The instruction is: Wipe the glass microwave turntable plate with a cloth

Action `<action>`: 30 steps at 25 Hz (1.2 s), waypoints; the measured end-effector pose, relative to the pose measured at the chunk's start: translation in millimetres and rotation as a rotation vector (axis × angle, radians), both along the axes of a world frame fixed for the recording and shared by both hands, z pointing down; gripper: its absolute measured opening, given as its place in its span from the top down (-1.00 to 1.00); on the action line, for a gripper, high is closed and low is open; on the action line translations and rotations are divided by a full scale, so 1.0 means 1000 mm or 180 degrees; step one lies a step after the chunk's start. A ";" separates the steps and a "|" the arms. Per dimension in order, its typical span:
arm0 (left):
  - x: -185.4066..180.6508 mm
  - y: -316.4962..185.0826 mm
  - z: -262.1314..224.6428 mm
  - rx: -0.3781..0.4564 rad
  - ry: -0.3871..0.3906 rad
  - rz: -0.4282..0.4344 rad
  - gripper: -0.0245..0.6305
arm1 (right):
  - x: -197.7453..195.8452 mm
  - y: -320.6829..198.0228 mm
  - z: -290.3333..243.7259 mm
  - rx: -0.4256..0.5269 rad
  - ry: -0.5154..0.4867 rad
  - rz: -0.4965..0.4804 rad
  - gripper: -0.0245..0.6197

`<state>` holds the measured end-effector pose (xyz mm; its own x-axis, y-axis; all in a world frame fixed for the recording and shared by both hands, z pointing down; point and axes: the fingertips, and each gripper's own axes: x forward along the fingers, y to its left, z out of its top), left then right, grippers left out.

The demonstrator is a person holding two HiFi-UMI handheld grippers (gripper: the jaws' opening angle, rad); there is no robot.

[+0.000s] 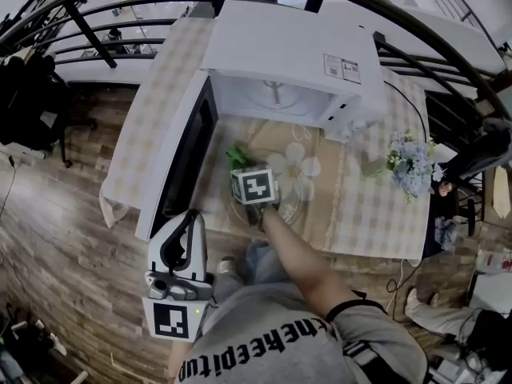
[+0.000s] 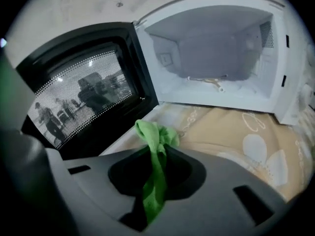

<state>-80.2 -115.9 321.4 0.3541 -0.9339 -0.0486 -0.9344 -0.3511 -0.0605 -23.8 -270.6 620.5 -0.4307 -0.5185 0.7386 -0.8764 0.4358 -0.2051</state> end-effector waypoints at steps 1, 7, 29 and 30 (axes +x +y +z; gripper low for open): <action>-0.001 -0.001 0.000 0.0002 0.0002 -0.0018 0.89 | -0.001 0.000 -0.002 0.0023 0.0007 -0.0049 0.77; 0.006 -0.007 -0.005 0.0054 0.0011 0.0021 0.89 | 0.034 -0.004 0.000 -0.0035 0.0027 0.0078 0.77; 0.000 0.001 -0.004 0.0048 0.0023 0.0180 0.89 | 0.125 0.017 -0.008 -0.0104 -0.0183 0.0942 0.77; -0.001 0.003 -0.005 0.0047 0.0023 0.0183 0.89 | 0.107 0.022 -0.010 -0.0120 -0.0257 0.0850 0.77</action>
<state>-80.8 -113.3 316.8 0.4068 -0.9112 -0.0651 -0.9131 -0.4034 -0.0593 83.5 -248.9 610.5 -0.3408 -0.5945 0.7284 -0.9393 0.1825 -0.2905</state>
